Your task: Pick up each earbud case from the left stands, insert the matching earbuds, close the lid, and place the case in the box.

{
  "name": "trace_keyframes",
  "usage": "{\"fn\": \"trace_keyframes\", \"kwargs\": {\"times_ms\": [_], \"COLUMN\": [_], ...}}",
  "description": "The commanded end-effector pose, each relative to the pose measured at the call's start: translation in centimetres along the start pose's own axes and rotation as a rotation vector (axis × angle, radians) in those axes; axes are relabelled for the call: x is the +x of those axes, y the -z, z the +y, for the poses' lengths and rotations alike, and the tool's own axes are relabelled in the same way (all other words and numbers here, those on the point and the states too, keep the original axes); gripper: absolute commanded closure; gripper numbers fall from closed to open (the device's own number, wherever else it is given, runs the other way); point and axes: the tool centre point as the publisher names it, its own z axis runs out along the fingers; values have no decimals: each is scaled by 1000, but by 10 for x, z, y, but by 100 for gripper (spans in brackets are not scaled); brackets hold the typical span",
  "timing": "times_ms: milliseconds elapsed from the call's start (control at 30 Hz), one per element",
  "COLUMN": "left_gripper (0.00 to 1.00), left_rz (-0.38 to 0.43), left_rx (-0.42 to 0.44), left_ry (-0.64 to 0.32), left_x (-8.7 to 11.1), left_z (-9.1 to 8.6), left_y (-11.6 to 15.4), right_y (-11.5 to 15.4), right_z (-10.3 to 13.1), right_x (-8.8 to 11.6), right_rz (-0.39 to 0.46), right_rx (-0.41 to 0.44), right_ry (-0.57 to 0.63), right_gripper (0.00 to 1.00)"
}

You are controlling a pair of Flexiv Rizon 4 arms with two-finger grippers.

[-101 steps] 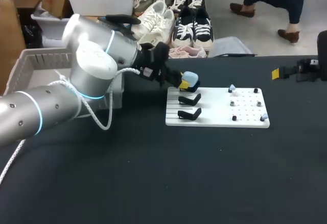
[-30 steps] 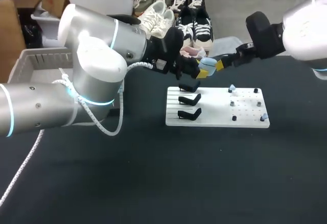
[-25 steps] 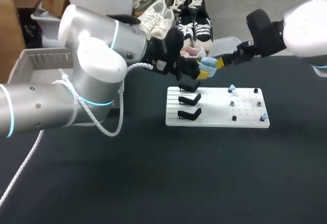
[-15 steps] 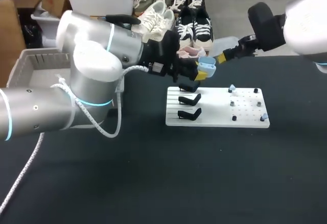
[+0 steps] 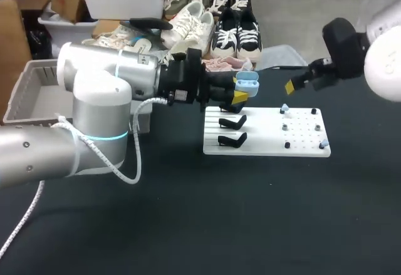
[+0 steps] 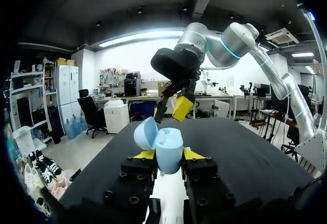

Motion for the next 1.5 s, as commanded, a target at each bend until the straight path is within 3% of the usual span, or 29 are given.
{"fn": "trace_keyframes", "kwargs": {"times_ms": [33, 400, 900, 1500], "left_gripper": [100, 100, 100, 100], "left_rz": [-25, -22, -29, -23], "left_rx": [-1, 24, 8, -8], "left_ry": [-6, 13, 41, 0], "left_x": [3, 22, 31, 31], "left_z": [-9, -18, -20, -18], "left_y": [6, 3, -5, -5], "right_y": [11, 20, 23, 22], "right_z": [1, -4, -12, -19], "right_x": [22, 54, 51, 61], "right_rz": [-10, 6, 32, 103], "right_rx": [93, 142, 158, 231], "right_ry": [-29, -100, -106, -97], "right_gripper": [0, 0, 0, 0]}}
